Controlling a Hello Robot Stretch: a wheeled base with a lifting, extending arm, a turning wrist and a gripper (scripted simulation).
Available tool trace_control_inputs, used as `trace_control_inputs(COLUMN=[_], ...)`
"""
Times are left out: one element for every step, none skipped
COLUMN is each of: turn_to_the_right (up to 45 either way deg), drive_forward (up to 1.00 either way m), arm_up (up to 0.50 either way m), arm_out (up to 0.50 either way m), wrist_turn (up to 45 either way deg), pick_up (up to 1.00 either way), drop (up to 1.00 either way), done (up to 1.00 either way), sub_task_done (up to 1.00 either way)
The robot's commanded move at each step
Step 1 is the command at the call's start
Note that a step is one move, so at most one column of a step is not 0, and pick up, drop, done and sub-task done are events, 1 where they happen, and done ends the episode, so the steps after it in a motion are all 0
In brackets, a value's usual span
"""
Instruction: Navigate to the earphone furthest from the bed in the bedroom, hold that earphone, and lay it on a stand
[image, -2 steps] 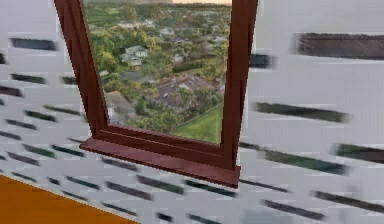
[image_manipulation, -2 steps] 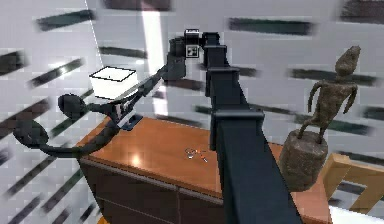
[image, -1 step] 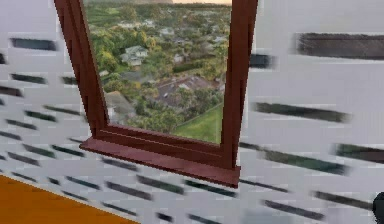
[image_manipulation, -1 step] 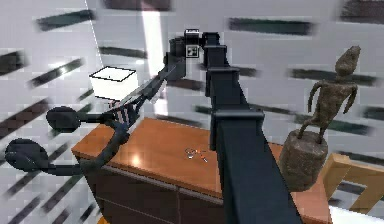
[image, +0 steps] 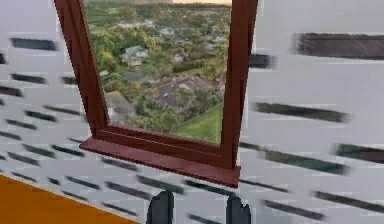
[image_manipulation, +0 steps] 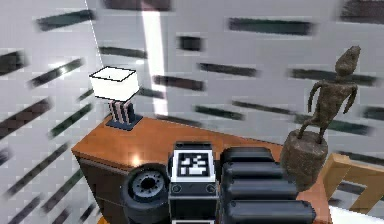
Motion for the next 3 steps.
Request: trace_control_inputs(turn_to_the_right=[-45.0, -18.0, 0.0], drive_forward=[0.0, 0.0, 1.0], arm_up=[0.0, 0.0, 0.0], arm_out=[0.0, 0.0, 0.0], wrist_turn=[0.0, 0.0, 0.0], pick_up=[0.0, 0.0, 0.0], drop=[0.0, 0.0, 0.0], done=[0.0, 0.0, 0.0], sub_task_done=[0.0, 0.0, 0.0])
